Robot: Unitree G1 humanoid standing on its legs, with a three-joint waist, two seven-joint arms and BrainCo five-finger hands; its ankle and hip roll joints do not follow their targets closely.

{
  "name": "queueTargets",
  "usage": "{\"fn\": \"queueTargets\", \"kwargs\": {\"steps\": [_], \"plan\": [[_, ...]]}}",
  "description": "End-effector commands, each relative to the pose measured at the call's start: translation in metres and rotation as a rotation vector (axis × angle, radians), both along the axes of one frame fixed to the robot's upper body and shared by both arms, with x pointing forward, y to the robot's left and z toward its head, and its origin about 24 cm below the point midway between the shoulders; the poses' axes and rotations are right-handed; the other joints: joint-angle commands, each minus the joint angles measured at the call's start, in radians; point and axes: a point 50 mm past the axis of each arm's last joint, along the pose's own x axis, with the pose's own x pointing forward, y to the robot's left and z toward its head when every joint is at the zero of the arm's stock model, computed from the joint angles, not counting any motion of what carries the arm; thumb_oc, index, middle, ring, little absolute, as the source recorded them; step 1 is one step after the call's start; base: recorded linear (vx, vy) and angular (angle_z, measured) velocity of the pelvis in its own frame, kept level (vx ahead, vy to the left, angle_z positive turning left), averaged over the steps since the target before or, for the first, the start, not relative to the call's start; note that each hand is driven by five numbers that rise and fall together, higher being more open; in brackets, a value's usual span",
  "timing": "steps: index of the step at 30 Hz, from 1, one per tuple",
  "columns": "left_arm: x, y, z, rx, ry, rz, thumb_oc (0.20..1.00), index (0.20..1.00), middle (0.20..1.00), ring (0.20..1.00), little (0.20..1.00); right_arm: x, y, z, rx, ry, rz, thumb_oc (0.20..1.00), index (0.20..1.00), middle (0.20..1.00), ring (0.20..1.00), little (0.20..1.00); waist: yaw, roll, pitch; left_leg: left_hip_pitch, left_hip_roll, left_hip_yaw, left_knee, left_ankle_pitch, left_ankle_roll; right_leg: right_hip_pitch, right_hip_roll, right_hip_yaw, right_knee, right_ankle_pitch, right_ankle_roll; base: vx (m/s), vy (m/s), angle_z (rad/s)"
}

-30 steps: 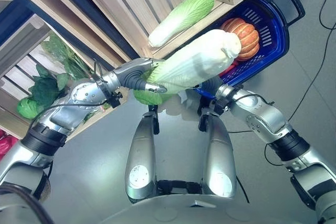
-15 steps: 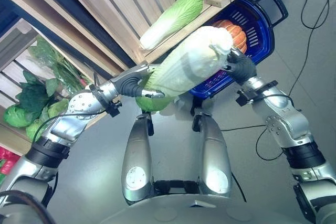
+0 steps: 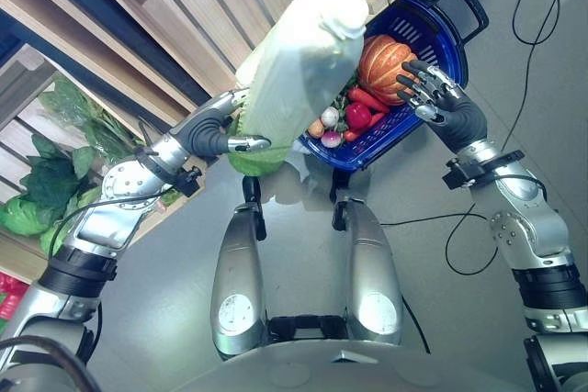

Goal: Pick up fruits and vegetables into the basket

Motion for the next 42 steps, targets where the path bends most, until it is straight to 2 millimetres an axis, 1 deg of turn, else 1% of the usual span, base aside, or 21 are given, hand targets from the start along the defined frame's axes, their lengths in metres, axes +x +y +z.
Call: {"fn": "queueTargets", "kwargs": {"steps": [1, 7, 11, 12, 15, 19, 21, 24, 31, 32, 33, 35, 37, 38, 39, 41, 42], "plan": [[-0.012, -0.013, 0.02, -0.056, -0.103, -0.079, 0.2, 0.2, 0.2, 0.2, 0.2, -0.01, 0.024, 0.029, -0.017, -0.16, 0.156, 1.0, 1.0, 1.0, 1.0, 1.0, -0.007, -0.021, -0.043, -0.011, -0.051, 0.087, -0.043, -0.002, 0.084, 0.05, 0.017, 0.0, 0.032, -0.088, 0.058, 0.0, 0.0, 0.0], [-0.002, -0.026, 0.014, 0.034, -0.08, -0.061, 0.2, 0.2, 0.2, 0.2, 0.2, -0.01, 0.061, 0.037, -0.042, -0.166, 0.298, 1.0, 1.0, 1.0, 1.0, 1.0, -0.007, -0.006, -0.043, -0.016, -0.058, 0.086, -0.044, 0.004, 0.084, 0.038, 0.015, 0.004, 0.044, -0.095, 0.057, 0.0, 0.021, 0.0], [0.005, -0.032, 0.011, 0.109, -0.124, -0.004, 0.2, 0.2, 0.2, 0.2, 0.2, -0.009, 0.081, 0.041, -0.056, -0.178, 0.341, 1.0, 1.0, 1.0, 1.0, 1.0, -0.002, 0.004, -0.043, -0.02, -0.061, 0.085, -0.042, 0.007, 0.084, 0.032, 0.014, 0.005, 0.05, -0.101, 0.054, 0.0, 0.009, 0.0], [0.006, -0.033, 0.011, 0.12, -0.13, 0.001, 0.2, 0.2, 0.2, 0.2, 0.2, -0.009, 0.083, 0.042, -0.055, -0.181, 0.347, 1.0, 1.0, 1.0, 1.0, 1.0, -0.002, 0.005, -0.043, -0.021, -0.061, 0.085, -0.042, 0.007, 0.084, 0.031, 0.013, 0.005, 0.051, -0.101, 0.054, 0.0, 0.0, 0.0], [0.012, -0.036, 0.012, 0.167, -0.165, 0.033, 0.2, 0.2, 0.2, 0.2, 0.2, -0.009, 0.1, 0.049, -0.049, -0.202, 0.394, 1.0, 1.0, 1.0, 1.0, 1.0, 0.001, 0.009, -0.043, -0.02, -0.062, 0.083, -0.044, 0.008, 0.084, 0.03, 0.012, 0.005, 0.054, -0.105, 0.054, 0.0, 0.0, 0.0], [0.02, -0.043, 0.012, 0.22, -0.215, 0.081, 0.2, 0.2, 0.2, 0.2, 0.2, -0.009, 0.118, 0.055, -0.009, -0.205, 0.441, 1.0, 1.0, 1.0, 1.0, 1.0, 0.007, 0.011, -0.043, -0.02, -0.062, 0.082, -0.04, 0.007, 0.084, 0.028, 0.012, 0.003, 0.06, -0.109, 0.052, 0.0, 0.0, 0.0], [0.024, -0.045, 0.009, 0.236, -0.204, 0.094, 0.2, 0.2, 0.2, 0.2, 0.2, -0.009, 0.125, 0.056, 0.013, -0.197, 0.457, 1.0, 1.0, 1.0, 1.0, 1.0, 0.009, 0.01, -0.043, -0.015, -0.062, 0.081, -0.041, 0.006, 0.083, 0.031, 0.011, 0.003, 0.06, -0.109, 0.053, 0.0, 0.0, 0.0], [0.027, -0.047, 0.004, 0.243, -0.187, 0.108, 0.2, 0.2, 0.2, 0.2, 0.2, -0.009, 0.13, 0.056, 0.034, -0.185, 0.475, 1.0, 1.0, 1.0, 1.0, 1.0, 0.011, 0.01, -0.043, -0.013, -0.061, 0.08, -0.041, 0.007, 0.082, 0.033, 0.011, 0.003, 0.06, -0.11, 0.053, 0.0, 0.0, 0.0], [0.035, -0.058, -0.011, 0.253, -0.181, 0.161, 0.2, 0.2, 0.2, 0.2, 0.2, -0.015, 0.155, 0.05, 0.103, -0.1, 0.581, 1.0, 1.0, 1.0, 1.0, 1.0, 0.012, 0.009, -0.043, -0.017, -0.06, 0.079, -0.04, 0.006, 0.083, 0.024, 0.012, 0.005, 0.064, -0.111, 0.052, 0.0, 0.0, 0.0], [0.035, -0.059, -0.011, 0.253, -0.179, 0.16, 0.2, 0.2, 0.2, 0.2, 0.2, -0.015, 0.156, 0.049, 0.104, -0.098, 0.585, 1.0, 1.0, 1.0, 1.0, 1.0, 0.012, 0.009, -0.043, -0.017, -0.06, 0.079, -0.04, 0.006, 0.083, 0.024, 0.012, 0.005, 0.064, -0.111, 0.052, 0.0, 0.0, 0.0], [0.036, -0.064, -0.015, 0.25, -0.162, 0.151, 0.2, 0.2, 0.2, 0.2, 0.2, -0.016, 0.163, 0.046, 0.127, -0.066, 0.62, 1.0, 1.0, 1.0, 1.0, 1.0, 0.013, 0.01, -0.043, -0.017, -0.062, 0.078, -0.041, 0.007, 0.083, 0.024, 0.011, 0.005, 0.063, -0.111, 0.052, 0.0, 0.0, 0.0], [0.037, -0.071, -0.02, 0.254, -0.156, 0.142, 0.2, 0.2, 0.2, 0.2, 0.2, -0.019, 0.171, 0.042, 0.145, -0.046, 0.659, 1.0, 1.0, 1.0, 1.0, 1.0, 0.015, 0.011, -0.043, -0.019, -0.063, 0.077, -0.044, 0.008, 0.083, 0.022, 0.009, 0.002, 0.061, -0.11, 0.053, 0.0, 0.0, 0.0], [0.037, -0.079, -0.025, 0.271, -0.149, 0.127, 0.2, 0.2, 0.2, 0.2, 0.2, -0.02, 0.177, 0.041, 0.161, -0.054, 0.669, 1.0, 1.0, 1.0, 1.0, 1.0, 0.018, 0.011, -0.043, -0.019, -0.063, 0.078, -0.047, 0.009, 0.083, 0.022, 0.007, -0.001, 0.06, -0.11, 0.054, 0.0, 0.0, 0.0], [0.036, -0.083, -0.028, 0.28, -0.136, 0.112, 0.2, 0.2, 0.2, 0.2, 0.2, -0.02, 0.179, 0.043, 0.169, -0.072, 0.663, 0.677, 0.677, 0.677, 0.677, 0.677, 0.019, 0.011, -0.043, -0.019, -0.063, 0.077, -0.048, 0.009, 0.084, 0.021, 0.006, -0.003, 0.061, -0.11, 0.054, 0.0, 0.0, 0.0], [0.036, -0.085, -0.029, 0.287, -0.128, 0.102, 0.2, 0.2, 0.2, 0.2, 0.2, -0.019, 0.178, 0.045, 0.176, -0.078, 0.662, 0.2, 0.2, 0.2, 0.2, 0.2, 0.018, 0.011, -0.043, -0.018, -0.062, 0.08, -0.048, 0.009, 0.083, 0.022, 0.004, -0.003, 0.055, -0.107, 0.055, 0.0, 0.0, 0.0], [0.033, -0.091, -0.037, 0.318, -0.083, 0.067, 0.2, 0.2, 0.2, 0.2, 0.2, -0.018, 0.178, 0.047, 0.203, -0.118, 0.63, 0.2, 0.2, 0.2, 0.2, 0.2, 0.018, 0.012, -0.043, -0.015, -0.062, 0.08, -0.054, 0.01, 0.082, 0.025, 0.002, -0.007, 0.051, -0.106, 0.056, 0.0, 0.0, 0.0], [0.032, -0.093, -0.043, 0.312, -0.03, 0.054, 0.2, 0.2, 0.2, 0.2, 0.2, -0.016, 0.174, 0.051, 0.216, -0.144, 0.597, 0.2, 0.2, 0.2, 0.2, 0.2, 0.015, 0.013, -0.043, -0.014, -0.062, 0.079, -0.06, 0.012, 0.081, 0.026, 0.001, -0.009, 0.047, -0.104, 0.058, 0.0, 0.0, 0.0]]}}
